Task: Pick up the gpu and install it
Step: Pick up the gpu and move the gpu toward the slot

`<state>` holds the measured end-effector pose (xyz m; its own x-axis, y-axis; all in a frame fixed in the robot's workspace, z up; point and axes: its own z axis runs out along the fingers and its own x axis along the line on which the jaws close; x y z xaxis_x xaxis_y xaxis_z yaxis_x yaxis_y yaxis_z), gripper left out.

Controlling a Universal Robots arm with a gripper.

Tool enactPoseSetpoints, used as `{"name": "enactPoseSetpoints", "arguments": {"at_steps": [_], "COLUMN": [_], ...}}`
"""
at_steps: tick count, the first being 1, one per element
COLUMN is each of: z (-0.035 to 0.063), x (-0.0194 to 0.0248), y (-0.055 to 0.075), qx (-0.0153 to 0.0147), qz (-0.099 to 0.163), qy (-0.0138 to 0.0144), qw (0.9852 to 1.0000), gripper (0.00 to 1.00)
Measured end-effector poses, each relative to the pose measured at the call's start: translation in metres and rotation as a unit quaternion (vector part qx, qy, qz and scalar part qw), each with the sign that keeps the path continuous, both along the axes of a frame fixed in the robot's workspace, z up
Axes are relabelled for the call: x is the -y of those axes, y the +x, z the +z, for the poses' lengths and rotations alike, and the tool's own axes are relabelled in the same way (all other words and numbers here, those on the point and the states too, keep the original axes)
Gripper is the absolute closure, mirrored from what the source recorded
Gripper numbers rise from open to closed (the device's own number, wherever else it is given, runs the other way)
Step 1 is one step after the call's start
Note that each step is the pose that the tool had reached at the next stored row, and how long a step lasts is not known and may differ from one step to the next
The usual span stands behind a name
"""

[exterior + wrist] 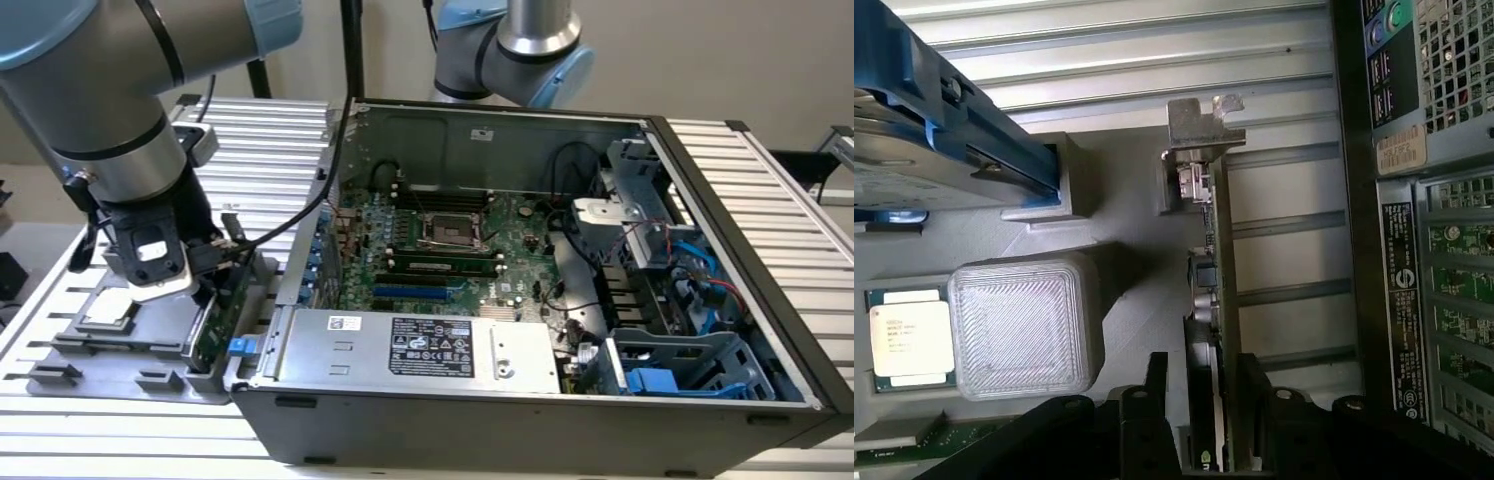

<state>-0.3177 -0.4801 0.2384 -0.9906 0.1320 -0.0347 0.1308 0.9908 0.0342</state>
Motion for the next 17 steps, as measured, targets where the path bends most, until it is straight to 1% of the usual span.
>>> {"name": "enactPoseSetpoints", "arguments": {"at_steps": [1, 2, 6, 7, 8, 9, 17], "z": [-0.0002, -0.0004, -0.001, -0.0011, -0.0012, -0.0013, -0.0017], "x": [0.0, -0.0001, -0.0002, -0.0002, -0.0002, -0.0002, -0.0003], "y": [0.0003, 0.0005, 0.0011, 0.0012, 0.0012, 0.0012, 0.0013], "qx": [0.0, 0.0, -0.0001, 0.0, -0.0003, -0.0002, 0.0], "qz": [0.0, 0.0, 0.0, 0.0, 0.0, 0.0, 0.003], "qy": [0.0, 0.0, -0.0001, -0.0001, -0.0002, -0.0002, -0.0003], "qw": [1.0, 1.0, 1.0, 1.0, 1.0, 1.0, 1.0], "gripper": [0.6, 0.67, 0.67, 0.69, 0.69, 0.73, 0.73]}}
